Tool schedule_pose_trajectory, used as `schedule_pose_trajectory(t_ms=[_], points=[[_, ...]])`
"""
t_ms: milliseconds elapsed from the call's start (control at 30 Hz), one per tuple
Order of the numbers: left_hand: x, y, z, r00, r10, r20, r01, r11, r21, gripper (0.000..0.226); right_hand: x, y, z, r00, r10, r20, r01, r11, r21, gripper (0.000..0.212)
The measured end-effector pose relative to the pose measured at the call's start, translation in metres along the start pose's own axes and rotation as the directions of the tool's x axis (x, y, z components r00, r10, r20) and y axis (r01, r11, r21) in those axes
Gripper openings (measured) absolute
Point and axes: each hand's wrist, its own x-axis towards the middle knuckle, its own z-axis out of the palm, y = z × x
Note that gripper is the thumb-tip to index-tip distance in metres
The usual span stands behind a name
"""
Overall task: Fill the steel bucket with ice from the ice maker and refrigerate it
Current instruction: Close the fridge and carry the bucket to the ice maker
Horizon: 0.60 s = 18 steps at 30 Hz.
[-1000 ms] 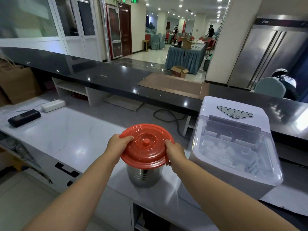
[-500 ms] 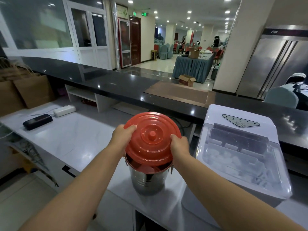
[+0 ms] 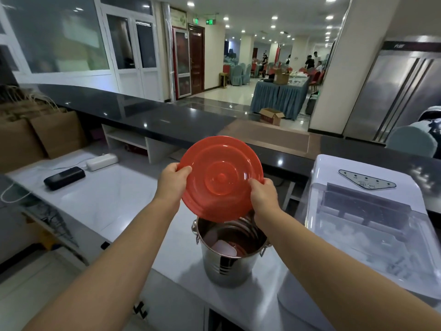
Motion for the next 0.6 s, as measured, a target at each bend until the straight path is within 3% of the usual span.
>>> schedule_pose_trajectory(t_ms=[133,333,600], points=[[0.017,0.007,-0.02,0.998,0.062,0.003,-0.061,0.997,-0.049,0.01,0.002,-0.004,0.025,1.0,-0.003,0.015,0.003,1.0,0.001,0.017],[0.051,0.007,-0.057,0.994,0.106,-0.02,-0.107,0.991,-0.08,0.019,0.006,-0.004,0.071,0.999,-0.019,-0.035,0.015,0.994,-0.108,0.05],[0.084,-0.042,-0.088,0.987,0.157,0.023,-0.159,0.967,0.199,0.025,0.012,0.007,0.107,0.993,-0.029,-0.113,0.02,0.997,-0.074,0.034]])
